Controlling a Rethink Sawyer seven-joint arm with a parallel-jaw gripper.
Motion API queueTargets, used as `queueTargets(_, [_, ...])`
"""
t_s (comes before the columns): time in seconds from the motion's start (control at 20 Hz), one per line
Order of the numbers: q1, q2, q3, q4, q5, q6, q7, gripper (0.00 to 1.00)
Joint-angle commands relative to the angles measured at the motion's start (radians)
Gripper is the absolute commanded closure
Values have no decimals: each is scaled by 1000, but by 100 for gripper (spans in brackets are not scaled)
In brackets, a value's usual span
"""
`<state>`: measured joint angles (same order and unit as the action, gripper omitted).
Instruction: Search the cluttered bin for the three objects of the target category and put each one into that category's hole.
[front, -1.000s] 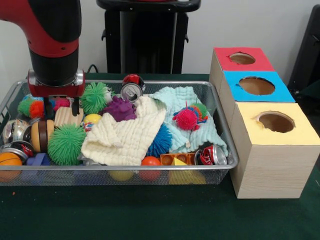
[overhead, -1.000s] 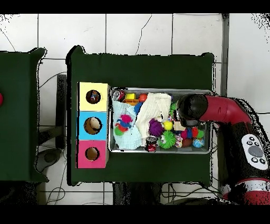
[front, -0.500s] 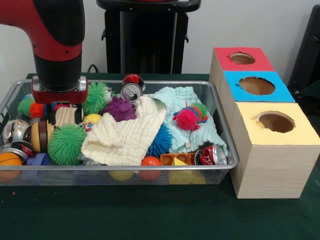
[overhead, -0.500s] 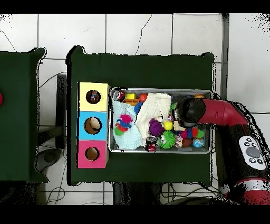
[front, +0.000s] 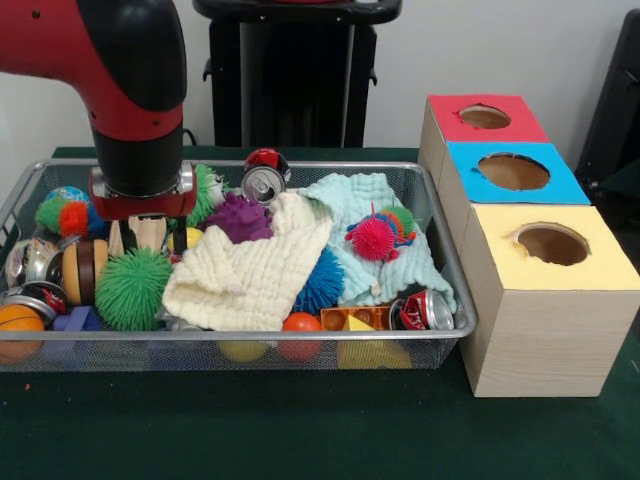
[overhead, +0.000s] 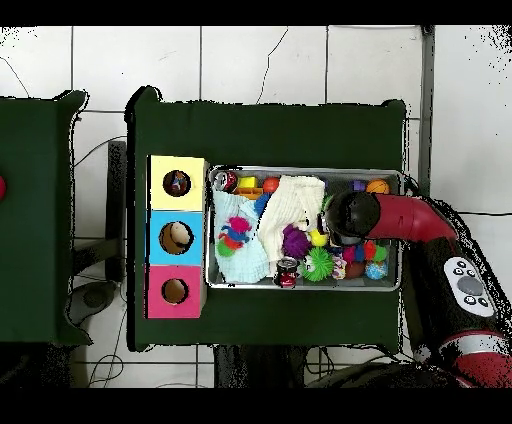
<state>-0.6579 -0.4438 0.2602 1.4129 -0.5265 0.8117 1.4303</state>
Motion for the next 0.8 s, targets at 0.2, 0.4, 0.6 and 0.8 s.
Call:
queueTargets(0.2, [9,66,62,56,-10,52,-98,0])
queueTargets(0.4, [30,75,42,29,-26,98,-110,0])
queueTargets(0.6, [49,86,22,3,-44,135,-117,0])
queueTargets(0.8, [43,91,29,6,-37,123,-115,0])
